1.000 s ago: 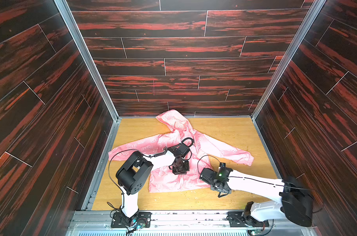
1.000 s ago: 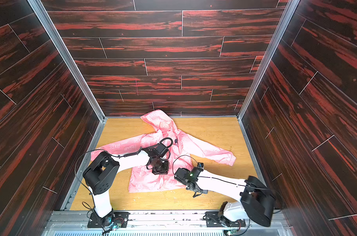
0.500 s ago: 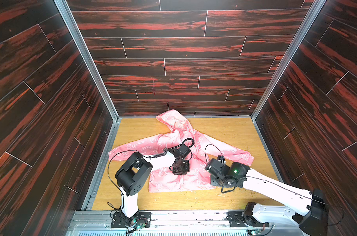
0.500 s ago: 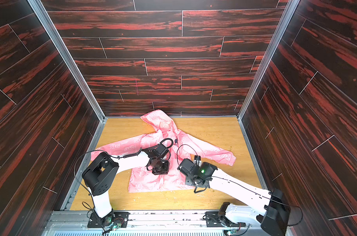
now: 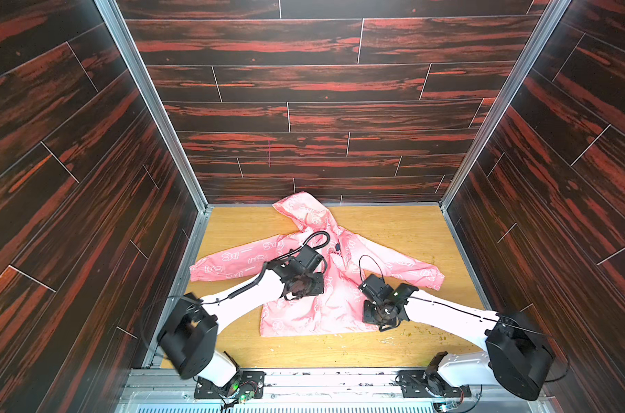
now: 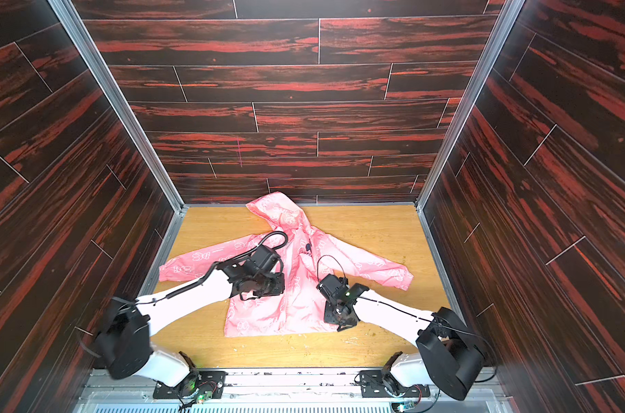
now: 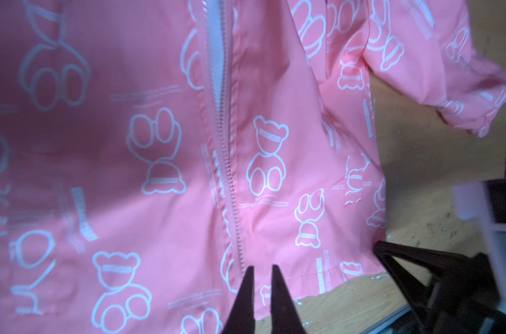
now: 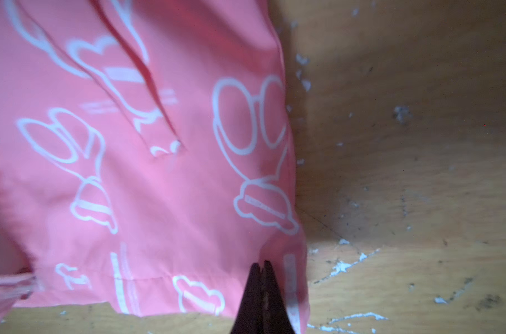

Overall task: Unzip the jacket
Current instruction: Smooth out the jacket at the center of the board.

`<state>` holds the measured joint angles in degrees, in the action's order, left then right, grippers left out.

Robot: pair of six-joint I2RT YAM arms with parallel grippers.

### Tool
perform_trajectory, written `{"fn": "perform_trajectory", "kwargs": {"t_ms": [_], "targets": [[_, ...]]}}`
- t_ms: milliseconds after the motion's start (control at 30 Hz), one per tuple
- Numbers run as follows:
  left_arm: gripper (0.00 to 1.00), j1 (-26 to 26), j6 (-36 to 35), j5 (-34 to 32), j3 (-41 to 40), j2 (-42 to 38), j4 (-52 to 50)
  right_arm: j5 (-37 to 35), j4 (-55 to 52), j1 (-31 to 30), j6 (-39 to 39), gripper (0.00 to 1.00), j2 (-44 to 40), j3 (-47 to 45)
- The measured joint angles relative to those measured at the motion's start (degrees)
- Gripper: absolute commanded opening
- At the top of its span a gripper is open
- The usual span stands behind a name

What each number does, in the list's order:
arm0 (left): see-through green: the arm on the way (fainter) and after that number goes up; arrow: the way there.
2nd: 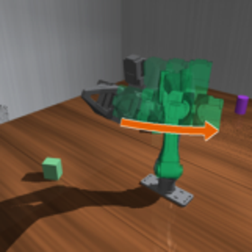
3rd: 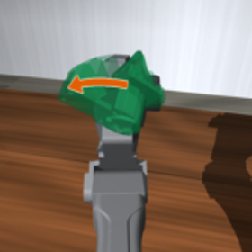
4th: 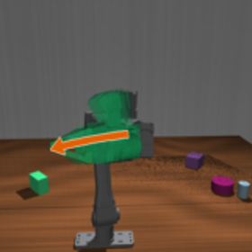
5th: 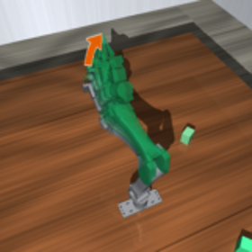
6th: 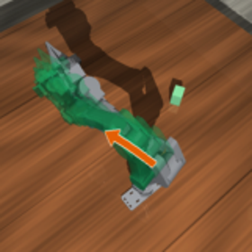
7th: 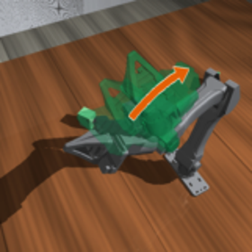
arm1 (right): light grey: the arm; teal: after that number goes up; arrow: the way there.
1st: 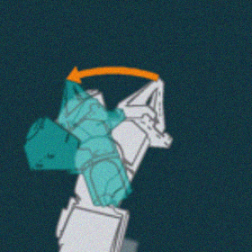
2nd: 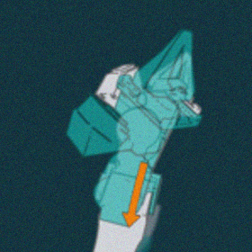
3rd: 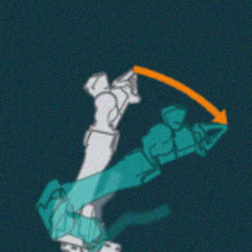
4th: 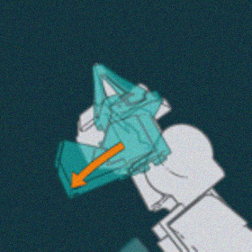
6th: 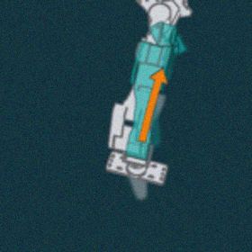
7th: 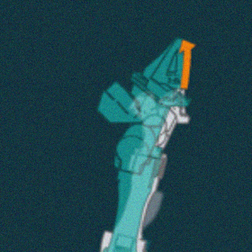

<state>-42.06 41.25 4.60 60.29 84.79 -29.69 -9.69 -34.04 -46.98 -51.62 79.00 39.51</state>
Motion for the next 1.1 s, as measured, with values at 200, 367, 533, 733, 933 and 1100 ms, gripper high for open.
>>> {"fn": "perform_trajectory", "kwargs": {"t_ms": [200, 367, 533, 733, 933, 1100], "targets": [[0.51, 0.0, -0.09, -5.44, -5.05, -5.7, -6.62, -0.02, 2.14, -2.91, -3.26, 0.0, -0.81, -3.15], [0.52, 0.0, 1.49, -8.94, -11.96, -9.94, -10.91, -0.15, -4.2, -5.9, -3.45, 0.15, -1.18, -0.2], [0.54, 0.0, 4.09, -11.72, -15.98, -15.61, -14.03, 1.79, -4.26, -7.41, 1.09, 0.32, -0.85, 12.22], [0.57, 0.0, 6.73, -15.32, -17.44, -20.92, -16.24, 10.14, 5.95, -7.39, 6.49, 0.34, 7.65, 20.5], [0.58, 0.13, 7.63, -17.57, -19.19, -24.13, -17.53, 18.47, 14.05, -7.41, 7.19, 0.34, 18.18, 20.98], [0.58, 0.44, 7.69, -18.08, -20.81, -27.93, -17.31, 20.85, 14.34, -7.45, 7.74, 0.34, 21.7, 22.49]]}}
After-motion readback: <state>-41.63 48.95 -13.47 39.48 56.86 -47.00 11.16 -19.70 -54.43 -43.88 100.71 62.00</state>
